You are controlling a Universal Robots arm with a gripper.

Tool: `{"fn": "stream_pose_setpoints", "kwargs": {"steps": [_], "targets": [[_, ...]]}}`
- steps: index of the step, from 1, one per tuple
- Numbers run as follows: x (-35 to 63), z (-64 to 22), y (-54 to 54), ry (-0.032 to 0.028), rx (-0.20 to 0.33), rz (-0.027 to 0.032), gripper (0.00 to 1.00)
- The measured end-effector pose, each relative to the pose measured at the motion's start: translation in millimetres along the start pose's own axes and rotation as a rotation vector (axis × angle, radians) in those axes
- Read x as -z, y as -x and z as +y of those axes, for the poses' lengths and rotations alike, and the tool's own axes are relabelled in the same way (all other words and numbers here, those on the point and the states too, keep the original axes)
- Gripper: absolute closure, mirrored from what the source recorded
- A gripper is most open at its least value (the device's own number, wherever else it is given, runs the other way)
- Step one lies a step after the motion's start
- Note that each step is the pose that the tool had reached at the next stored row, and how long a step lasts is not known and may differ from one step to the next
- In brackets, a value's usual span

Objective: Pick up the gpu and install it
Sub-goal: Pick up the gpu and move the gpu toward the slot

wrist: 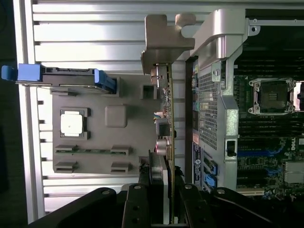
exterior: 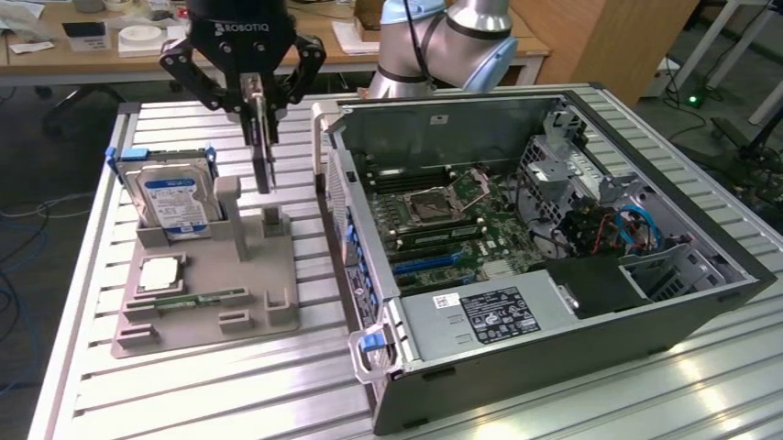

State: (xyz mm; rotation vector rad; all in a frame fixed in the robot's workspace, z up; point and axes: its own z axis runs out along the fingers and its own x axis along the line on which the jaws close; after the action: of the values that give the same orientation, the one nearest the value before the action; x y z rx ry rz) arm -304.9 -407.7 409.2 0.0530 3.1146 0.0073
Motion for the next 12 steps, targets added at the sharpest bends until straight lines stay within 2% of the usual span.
{"fn": "stream_pose_setpoints", "kwargs": {"steps": [8, 12], "targets": [[-0.4, 0.6, 14.9, 0.0, 0.0, 0.0001, 0.72], [-0.8, 1.2, 26.6, 0.0001, 0.0, 0.0, 0.72]]}}
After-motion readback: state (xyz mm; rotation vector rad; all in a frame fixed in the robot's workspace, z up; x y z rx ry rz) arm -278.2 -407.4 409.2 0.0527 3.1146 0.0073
